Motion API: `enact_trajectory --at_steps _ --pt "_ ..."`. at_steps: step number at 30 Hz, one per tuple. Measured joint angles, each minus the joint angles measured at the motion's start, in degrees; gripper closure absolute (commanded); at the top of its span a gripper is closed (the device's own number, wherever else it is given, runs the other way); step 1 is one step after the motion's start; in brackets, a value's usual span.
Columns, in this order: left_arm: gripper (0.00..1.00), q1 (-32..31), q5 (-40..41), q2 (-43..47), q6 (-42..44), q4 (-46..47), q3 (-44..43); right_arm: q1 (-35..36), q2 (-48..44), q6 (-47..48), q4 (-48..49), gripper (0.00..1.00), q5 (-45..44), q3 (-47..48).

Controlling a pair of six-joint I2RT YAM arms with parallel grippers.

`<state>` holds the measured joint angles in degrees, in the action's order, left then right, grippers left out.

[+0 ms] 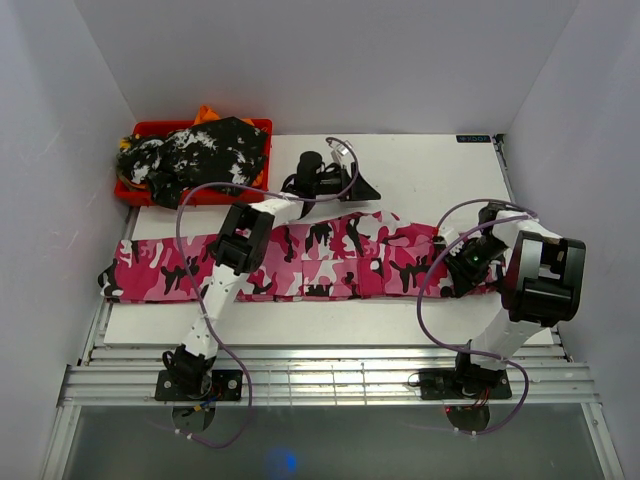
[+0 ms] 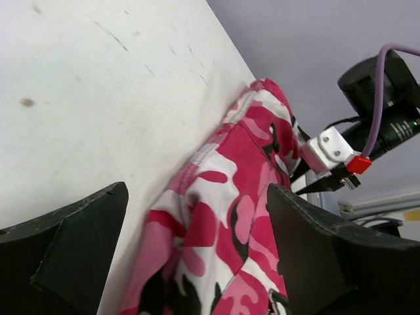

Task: Fold and stack the trousers
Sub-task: Fold the trousers

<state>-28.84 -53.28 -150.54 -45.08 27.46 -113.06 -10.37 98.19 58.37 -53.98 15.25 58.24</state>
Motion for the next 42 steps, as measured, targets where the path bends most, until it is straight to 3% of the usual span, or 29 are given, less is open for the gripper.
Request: enact_trajectory --at_steps 5,7,12,16,20,25,29,36,42 --pt "0.02 3.26 1.64 0.42 6.05 -2.16 -0.76 0.00 0.28 0.33 -0.61 0.67 -1.07 -0.13" --pt "0.02 4.24 2.16 1.60 11.78 -6.10 -0.81 0.00 0.96 -0.22 -1.64 0.56 -0.96 0.68" --pt "0.02 5.66 6.36 10.80 29.68 -26.69 0.09 -0.22 3.65 -2.64 -5.07 0.31 -0.74 6.97" --pt "0.02 6.23 10.01 26.40 39.76 -40.41 8.57 -1.38 4.46 -5.75 -5.99 0.24 1.64 20.44" --pt "0.02 10.78 10.69 44.11 41.35 -46.29 22.01 -2.21 4.44 -8.59 -6.58 0.28 4.72 32.15" --pt "0.03 23.23 13.73 56.52 47.15 -54.36 31.36 -2.36 6.56 -11.89 -9.16 0.46 7.10 35.89" --pt "0.09 32.41 13.90 58.80 49.72 -63.54 37.31 -2.25 13.35 -14.19 -8.39 0.48 6.51 35.71" --pt "0.02 55.49 21.97 58.80 50.45 -74.29 41.18 -2.32 20.59 -15.91 -1.03 0.52 -0.85 30.05" --pt "0.02 64.61 29.73 58.99 55.21 -78.38 41.51 -4.28 18.21 -14.62 2.32 0.54 -6.29 26.64"
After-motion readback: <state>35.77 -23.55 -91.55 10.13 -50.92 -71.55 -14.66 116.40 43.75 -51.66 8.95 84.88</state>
